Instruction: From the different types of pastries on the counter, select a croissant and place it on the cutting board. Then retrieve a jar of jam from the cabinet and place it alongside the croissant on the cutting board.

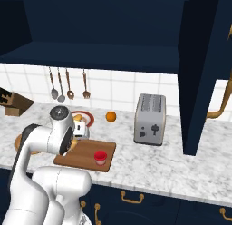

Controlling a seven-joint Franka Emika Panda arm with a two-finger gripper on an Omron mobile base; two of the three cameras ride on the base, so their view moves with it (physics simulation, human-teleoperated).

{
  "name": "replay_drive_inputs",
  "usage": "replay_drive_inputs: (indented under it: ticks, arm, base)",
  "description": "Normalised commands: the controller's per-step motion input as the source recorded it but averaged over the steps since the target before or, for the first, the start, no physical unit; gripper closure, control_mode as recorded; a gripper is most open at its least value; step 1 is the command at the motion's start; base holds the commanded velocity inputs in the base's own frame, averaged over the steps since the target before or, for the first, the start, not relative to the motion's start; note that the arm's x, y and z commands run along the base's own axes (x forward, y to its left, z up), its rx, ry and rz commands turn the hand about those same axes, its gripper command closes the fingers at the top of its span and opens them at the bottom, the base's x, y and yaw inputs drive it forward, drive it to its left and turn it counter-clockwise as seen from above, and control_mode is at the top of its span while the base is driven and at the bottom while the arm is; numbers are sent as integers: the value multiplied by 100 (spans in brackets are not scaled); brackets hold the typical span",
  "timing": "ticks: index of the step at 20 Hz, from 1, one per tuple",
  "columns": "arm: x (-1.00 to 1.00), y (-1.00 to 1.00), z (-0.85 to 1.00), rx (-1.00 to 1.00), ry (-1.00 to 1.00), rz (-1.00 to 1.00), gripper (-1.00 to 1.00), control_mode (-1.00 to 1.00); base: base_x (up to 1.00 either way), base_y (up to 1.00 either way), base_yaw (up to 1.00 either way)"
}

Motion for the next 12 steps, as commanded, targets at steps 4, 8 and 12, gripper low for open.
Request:
replay_drive_inputs:
  ticks: [4, 8, 12]
  arm:
    - [-24, 0, -34, 0, 2, 0, 100, -100]
    - [29, -11, -3, 1, 0, 0, 100, -100]
    - [35, -24, 0, 0, 0, 0, 100, -100]
  base:
    - [0, 0, 0]
    - [0, 0, 0]
    - [0, 0, 0]
